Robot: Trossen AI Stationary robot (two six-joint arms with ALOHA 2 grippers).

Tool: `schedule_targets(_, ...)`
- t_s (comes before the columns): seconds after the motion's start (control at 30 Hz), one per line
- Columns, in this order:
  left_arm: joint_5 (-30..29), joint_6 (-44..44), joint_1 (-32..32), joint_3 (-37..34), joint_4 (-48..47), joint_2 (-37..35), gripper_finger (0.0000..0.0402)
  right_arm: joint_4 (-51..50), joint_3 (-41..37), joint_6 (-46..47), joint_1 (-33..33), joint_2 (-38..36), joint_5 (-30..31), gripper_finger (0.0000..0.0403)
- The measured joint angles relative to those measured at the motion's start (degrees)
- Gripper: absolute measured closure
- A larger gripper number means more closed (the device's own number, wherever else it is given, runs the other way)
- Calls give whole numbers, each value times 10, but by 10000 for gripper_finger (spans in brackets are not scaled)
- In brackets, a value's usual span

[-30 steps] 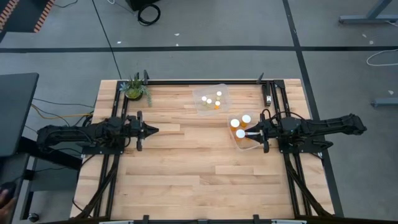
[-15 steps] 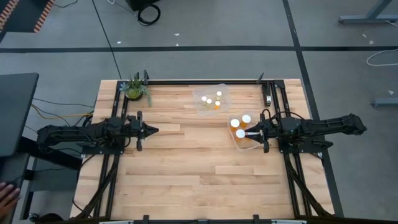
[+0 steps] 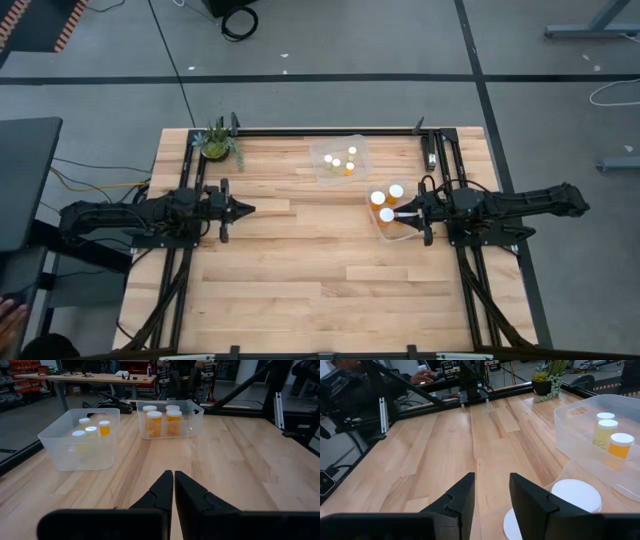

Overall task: Pick and place medicine bottles into bin by pill shape (circle, oval)
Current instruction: Return to Home Position

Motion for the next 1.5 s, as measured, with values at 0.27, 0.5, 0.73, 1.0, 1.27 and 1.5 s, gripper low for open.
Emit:
schedule_targets(0.27, 0, 0, 0, 0, 0, 0, 368, 0, 0, 0, 0, 0, 0, 274)
schedule_targets(0.5, 0, 0, 0, 0, 0, 0, 370, 0, 0, 0, 0, 0, 0, 274)
schedule_targets(0.73, 0, 0, 0, 0, 0, 0, 378, 0, 0, 0, 0, 0, 0, 274)
schedule_targets(1.0, 0, 0, 0, 0, 0, 0, 366, 0, 0, 0, 0, 0, 0, 274)
schedule_targets(1.27, 0, 0, 0, 0, 0, 0, 375, 0, 0, 0, 0, 0, 0, 274)
schedule_targets(1.5, 0, 0, 0, 0, 0, 0, 374, 0, 0, 0, 0, 0, 0, 274)
